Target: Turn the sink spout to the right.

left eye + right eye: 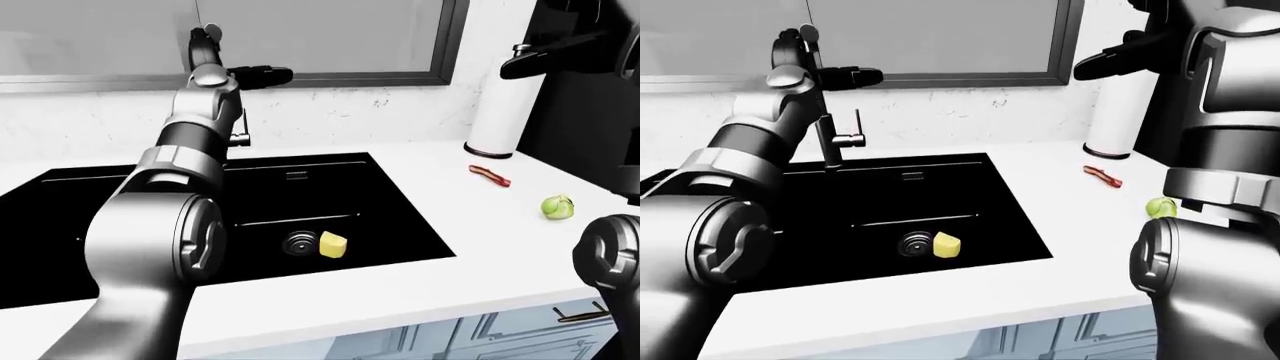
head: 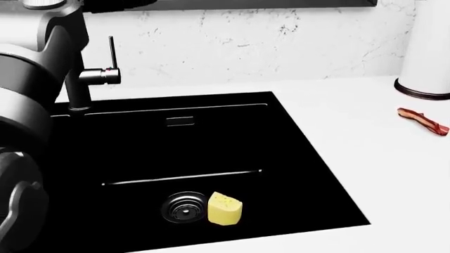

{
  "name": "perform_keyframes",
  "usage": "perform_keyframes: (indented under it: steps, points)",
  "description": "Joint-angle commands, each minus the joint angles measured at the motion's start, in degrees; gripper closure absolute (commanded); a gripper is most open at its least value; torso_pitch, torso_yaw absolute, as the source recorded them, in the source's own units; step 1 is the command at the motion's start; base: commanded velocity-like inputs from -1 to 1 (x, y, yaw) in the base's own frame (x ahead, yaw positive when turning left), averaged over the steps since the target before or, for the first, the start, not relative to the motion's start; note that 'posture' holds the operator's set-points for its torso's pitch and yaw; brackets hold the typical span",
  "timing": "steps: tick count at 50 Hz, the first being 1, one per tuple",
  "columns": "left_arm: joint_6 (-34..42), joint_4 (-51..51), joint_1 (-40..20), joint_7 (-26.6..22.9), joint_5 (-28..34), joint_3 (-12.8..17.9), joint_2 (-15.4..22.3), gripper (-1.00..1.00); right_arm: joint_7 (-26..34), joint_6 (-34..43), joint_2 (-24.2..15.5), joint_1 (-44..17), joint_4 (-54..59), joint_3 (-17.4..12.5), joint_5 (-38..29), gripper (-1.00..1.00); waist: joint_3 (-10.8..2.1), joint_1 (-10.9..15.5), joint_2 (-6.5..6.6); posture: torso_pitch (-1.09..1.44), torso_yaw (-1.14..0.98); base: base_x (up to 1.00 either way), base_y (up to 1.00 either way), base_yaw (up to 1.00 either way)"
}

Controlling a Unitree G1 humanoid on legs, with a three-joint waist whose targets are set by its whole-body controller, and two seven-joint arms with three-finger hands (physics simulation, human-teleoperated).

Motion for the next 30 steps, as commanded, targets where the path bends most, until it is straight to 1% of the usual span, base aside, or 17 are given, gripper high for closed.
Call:
perform_keyframes:
  steps: [1, 9, 17, 30]
  points:
    - [-1.6, -2.4, -2.5, -0.3, 0.0, -0.3, 0.3, -1.00, -0.3, -1.6, -0.5, -1.9, -1.5, -0.3, 0.2, -1.00, -0.68, 0.0, -0.23, -0.46, 0.00, 0.00, 0.00, 0.00]
    - [-2.1, -2.8, -1.9, -0.3, 0.1, -1.2, -0.6, -1.00, -0.1, -0.9, -0.8, -1.4, -2.7, -0.5, 0.4, -1.00, -0.68, 0.0, -0.34, -0.46, 0.00, 0.00, 0.00, 0.00]
    - [-1.5, -3.3, -2.2, -0.3, -0.2, -1.6, -1.3, -1.00, -0.2, 0.0, -0.9, -0.5, -4.4, -0.7, 0.7, -1.00, -0.67, 0.0, -0.46, -0.46, 0.00, 0.00, 0.00, 0.00]
    - [-1.2, -3.8, -2.1, -0.2, -0.9, -2.0, -2.1, -1.00, -0.4, -0.6, -0.8, -0.6, -3.6, -0.5, 0.9, -1.00, -0.71, -0.1, -0.50, -0.46, 0.00, 0.00, 0.00, 0.00]
